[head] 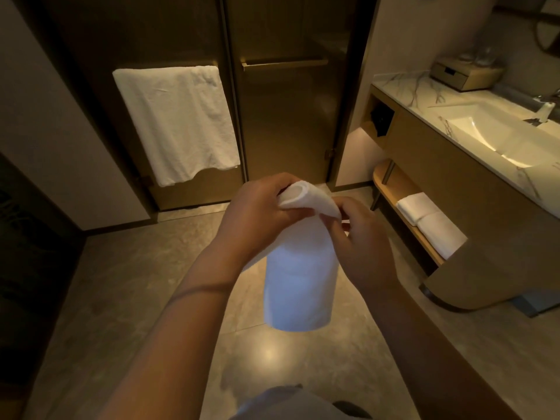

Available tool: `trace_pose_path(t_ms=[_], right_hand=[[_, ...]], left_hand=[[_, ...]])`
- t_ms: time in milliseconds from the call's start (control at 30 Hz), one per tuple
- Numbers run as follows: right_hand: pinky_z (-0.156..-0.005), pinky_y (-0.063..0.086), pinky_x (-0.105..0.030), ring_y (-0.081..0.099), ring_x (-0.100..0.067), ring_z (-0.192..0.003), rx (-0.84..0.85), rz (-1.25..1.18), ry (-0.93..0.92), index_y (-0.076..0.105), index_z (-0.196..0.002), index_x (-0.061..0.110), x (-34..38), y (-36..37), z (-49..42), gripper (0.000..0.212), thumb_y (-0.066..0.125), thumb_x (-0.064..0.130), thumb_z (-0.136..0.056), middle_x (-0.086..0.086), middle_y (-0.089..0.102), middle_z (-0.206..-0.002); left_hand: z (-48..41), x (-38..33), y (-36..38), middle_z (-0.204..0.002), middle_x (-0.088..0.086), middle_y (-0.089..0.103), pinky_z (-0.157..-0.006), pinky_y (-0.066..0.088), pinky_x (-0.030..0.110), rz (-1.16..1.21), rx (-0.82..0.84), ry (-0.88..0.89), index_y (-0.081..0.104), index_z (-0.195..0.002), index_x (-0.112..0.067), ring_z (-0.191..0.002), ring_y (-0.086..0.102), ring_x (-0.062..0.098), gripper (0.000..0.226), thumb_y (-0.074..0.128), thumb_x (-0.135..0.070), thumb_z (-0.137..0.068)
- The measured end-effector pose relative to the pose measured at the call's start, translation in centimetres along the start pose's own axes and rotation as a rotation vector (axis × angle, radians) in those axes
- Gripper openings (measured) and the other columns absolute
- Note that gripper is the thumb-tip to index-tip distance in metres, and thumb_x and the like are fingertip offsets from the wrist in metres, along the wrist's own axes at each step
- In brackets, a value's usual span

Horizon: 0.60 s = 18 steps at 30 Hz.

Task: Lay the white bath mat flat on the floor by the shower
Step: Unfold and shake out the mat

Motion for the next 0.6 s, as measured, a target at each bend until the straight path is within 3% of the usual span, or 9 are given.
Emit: trace_pose_path(t_ms=[200,367,500,600], right_hand=[[-0.069,0.044,-0.014,0.059,-0.008,-0.084,0.025,-0.038,0.048,0.062,-0.107,0.015,-0.4,-1.1,-0.7,0.018,0.057,0.025,-0.093,0.002,0.065,-0.097],[-0.072,0.047,-0.019,0.058,-0.004,-0.088,0.097,-0.131,0.047,0.055,-0.113,0.022,0.6,-0.8,-0.7,0.025,0.058,0.033,-0.091,0.009,0.061,-0.101],[-0.068,0.048,-0.020,0.059,-0.003,-0.085,0.047,-0.168,0.061,0.052,-0.103,0.030,0.5,-1.8,-1.1,0.012,0.057,0.028,-0.093,0.017,0.060,-0.089],[-0.067,0.048,-0.020,0.060,-0.002,-0.084,0.018,-0.193,0.117,0.054,-0.104,0.029,-0.8,-2.6,-1.7,0.011,0.055,0.027,-0.094,0.021,0.059,-0.089]], left_hand=[[1.0,4.3,-0.5,-0.081,-0.011,0.063,-0.060,0.043,0.026,-0.086,0.053,-0.136,0.066,-0.096,-0.025,-0.075,0.059,0.006,0.015,0.064,-0.036,-0.086],[0.0,2.0,-0.4,-0.085,-0.009,0.062,-0.061,0.039,0.021,-0.159,0.041,-0.065,0.064,-0.104,-0.025,-0.075,0.053,0.009,0.020,0.059,-0.036,-0.089],[-0.4,0.6,0.5,-0.079,-0.013,0.057,-0.056,0.034,0.021,-0.239,0.080,-0.001,0.066,-0.099,-0.026,-0.072,0.053,0.009,0.021,0.061,-0.042,-0.086],[-0.5,0.9,0.3,-0.085,-0.013,0.066,-0.062,0.045,0.027,-0.215,0.114,-0.023,0.069,-0.101,-0.029,-0.077,0.059,0.008,0.024,0.064,-0.045,-0.083]])
Point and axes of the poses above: each hand's wrist, its own z-axis away from the middle knuckle, its own y-axis out of the palm, x = y × z, the point moved 10 cm from there along -z, towards the middle knuckle
